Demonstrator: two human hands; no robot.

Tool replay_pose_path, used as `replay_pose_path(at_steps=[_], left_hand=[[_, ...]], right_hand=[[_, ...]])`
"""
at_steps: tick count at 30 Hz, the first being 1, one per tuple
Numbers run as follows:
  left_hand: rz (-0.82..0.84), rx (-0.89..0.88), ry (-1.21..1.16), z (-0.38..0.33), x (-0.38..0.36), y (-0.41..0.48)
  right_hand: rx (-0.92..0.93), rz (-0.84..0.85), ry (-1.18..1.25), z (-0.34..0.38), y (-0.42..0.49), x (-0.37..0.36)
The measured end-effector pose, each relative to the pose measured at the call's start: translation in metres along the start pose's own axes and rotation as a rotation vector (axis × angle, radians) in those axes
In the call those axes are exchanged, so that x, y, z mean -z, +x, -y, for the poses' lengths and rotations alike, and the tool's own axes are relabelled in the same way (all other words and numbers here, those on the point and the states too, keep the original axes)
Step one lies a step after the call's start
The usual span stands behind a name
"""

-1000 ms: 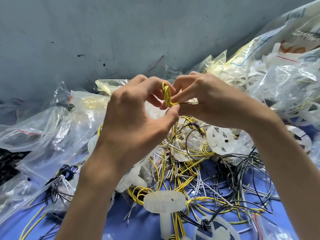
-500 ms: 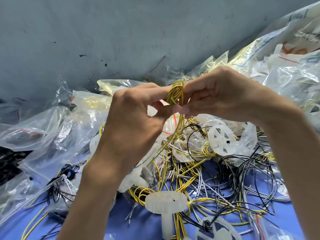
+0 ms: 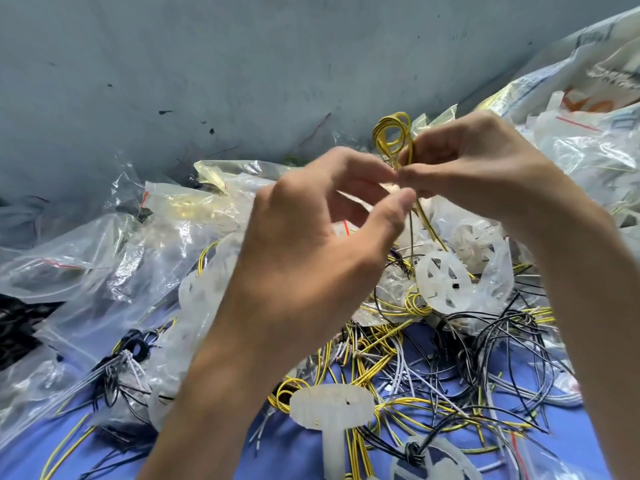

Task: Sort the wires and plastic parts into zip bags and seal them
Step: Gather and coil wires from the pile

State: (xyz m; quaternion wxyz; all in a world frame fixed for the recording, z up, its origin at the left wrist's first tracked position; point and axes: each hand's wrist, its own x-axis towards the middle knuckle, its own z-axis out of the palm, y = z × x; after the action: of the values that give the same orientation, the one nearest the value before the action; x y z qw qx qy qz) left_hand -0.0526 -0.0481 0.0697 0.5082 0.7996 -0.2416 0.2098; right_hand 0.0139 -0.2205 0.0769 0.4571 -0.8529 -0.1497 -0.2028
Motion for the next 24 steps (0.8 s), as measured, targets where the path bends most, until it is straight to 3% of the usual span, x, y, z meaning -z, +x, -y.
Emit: replay_pose_path(at_steps=[4, 7, 12, 18, 24], left_hand=[[0.229, 0.186, -0.31, 0.0, -0.01, 0.0], [0.281, 0.353, -0.408, 0.006, -0.018, 0.001], [0.136, 0.589, -0.628, 0.014, -0.024, 0.009], [-0.145, 0.766, -1.233, 0.019, -0.022, 0.015], [-0.254, 0.832, -1.338, 0.024, -0.024, 0.014]], right_hand=[[0.01, -0.05, -0.006, 0.005, 0.0, -0.006], [0.017, -0.062, -0.001, 0.011, -0.001, -0.011], [0.068, -0.075, 0.053, 0.021, -0.006, -0.018], [0.146, -0.039, 0.003, 0.032, -0.013, -0.019], [0.131, 0.05, 0.001, 0.037, -0.018, -0.01]])
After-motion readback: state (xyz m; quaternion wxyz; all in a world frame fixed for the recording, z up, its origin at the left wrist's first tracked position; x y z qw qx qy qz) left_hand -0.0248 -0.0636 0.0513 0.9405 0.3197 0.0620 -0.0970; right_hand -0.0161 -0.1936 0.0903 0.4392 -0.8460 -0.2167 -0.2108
